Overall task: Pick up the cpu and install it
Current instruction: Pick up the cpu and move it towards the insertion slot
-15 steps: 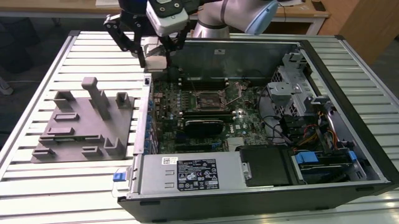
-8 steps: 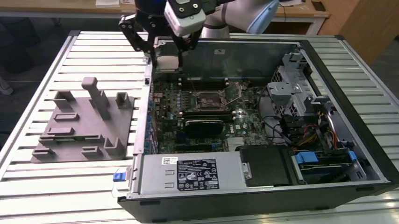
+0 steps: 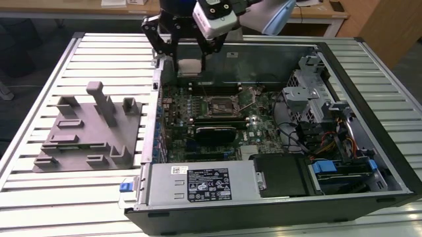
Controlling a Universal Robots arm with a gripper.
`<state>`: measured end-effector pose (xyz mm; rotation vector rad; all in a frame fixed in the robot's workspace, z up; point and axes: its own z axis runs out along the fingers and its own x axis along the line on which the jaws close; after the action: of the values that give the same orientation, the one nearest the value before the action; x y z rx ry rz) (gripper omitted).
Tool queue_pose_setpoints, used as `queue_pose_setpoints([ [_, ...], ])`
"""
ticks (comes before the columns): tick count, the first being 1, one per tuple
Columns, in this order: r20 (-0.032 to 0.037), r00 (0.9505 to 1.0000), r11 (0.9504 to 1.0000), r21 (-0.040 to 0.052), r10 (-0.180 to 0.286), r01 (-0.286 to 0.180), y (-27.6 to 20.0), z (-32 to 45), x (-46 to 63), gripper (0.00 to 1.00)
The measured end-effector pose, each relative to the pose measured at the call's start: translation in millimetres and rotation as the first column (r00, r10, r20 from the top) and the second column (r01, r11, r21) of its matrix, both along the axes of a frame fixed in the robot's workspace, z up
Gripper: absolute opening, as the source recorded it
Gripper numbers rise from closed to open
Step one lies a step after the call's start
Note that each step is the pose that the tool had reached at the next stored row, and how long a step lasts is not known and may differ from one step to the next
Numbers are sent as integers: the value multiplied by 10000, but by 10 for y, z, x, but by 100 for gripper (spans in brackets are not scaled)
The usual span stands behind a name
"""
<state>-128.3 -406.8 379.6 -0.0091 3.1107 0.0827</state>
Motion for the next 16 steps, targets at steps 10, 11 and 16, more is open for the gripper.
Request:
queue_pose_setpoints([
  [10,-26,10000,10000,1,0,0,0,-67,234,54],
  [11,-33,10000,10000,1,0,0,-1,-85,255,54],
  [16,-72,10000,10000,-2,0,0,0,-174,347,54],
])
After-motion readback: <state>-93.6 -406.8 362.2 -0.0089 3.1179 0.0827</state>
